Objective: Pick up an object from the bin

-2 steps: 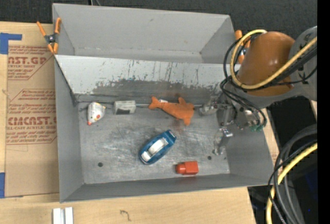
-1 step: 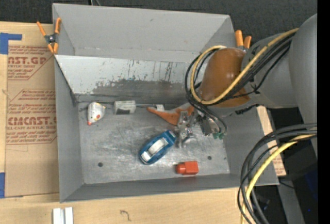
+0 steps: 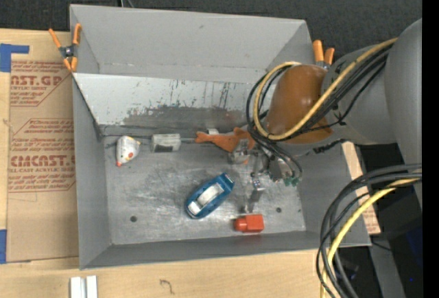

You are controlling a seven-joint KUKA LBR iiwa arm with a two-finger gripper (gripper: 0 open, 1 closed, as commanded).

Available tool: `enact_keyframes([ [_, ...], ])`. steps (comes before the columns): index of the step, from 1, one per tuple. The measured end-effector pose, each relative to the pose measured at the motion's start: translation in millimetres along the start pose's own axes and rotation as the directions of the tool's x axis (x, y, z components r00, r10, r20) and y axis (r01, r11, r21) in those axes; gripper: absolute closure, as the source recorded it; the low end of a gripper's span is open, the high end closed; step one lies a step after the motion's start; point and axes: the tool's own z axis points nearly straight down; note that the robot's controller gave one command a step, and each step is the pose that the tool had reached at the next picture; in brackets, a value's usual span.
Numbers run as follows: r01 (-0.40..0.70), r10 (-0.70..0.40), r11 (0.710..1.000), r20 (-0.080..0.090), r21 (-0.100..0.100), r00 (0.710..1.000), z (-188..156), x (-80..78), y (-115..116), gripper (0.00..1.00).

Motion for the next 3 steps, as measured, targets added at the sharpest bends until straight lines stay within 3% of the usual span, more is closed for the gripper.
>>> enact_keyframes([
  [1,0.0,0.0,1.0,0.0,0.0,1.0,0,0.0,0,0.0],
  [2,0.068,-0.068,0.998,-0.006,0.002,0.998,-29,26.6,33,0.0],
  [3,0.016,-0.015,1.0,-0.035,0.015,0.999,-14,-9.9,74,1.0],
])
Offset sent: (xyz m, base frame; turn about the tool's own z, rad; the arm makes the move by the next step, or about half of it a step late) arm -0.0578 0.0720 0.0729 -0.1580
